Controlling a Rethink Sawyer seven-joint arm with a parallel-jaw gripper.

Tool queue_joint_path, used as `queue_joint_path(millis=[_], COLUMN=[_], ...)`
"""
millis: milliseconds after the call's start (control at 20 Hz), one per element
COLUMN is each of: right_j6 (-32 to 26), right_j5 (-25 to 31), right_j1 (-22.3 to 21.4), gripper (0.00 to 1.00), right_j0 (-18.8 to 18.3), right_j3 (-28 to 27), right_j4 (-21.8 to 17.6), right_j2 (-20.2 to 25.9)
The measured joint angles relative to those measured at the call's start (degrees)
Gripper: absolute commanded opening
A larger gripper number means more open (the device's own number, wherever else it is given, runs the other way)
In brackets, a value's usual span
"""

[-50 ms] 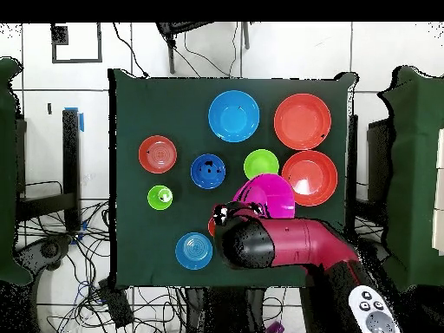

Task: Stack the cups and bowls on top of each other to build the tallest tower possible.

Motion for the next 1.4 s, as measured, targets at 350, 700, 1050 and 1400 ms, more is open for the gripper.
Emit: queue_joint_path(millis=[350, 700, 1050, 1400], right_j6=[0.0, 0.0, 0.0, 0.0], right_j5=[3.73, 8.19, 11.12, 12.6], right_j1=[-5.26, -9.85, -12.05, -11.55], gripper=[0.0, 0.0, 0.0, 0.0], right_j0=[-0.02, 0.36, 1.62, 4.2], right_j3=[1.62, 2.43, 2.34, 0.46], right_j4=[3.68, 7.88, 9.83, 9.79], right_j2=[3.46, 5.08, 5.17, 5.15])
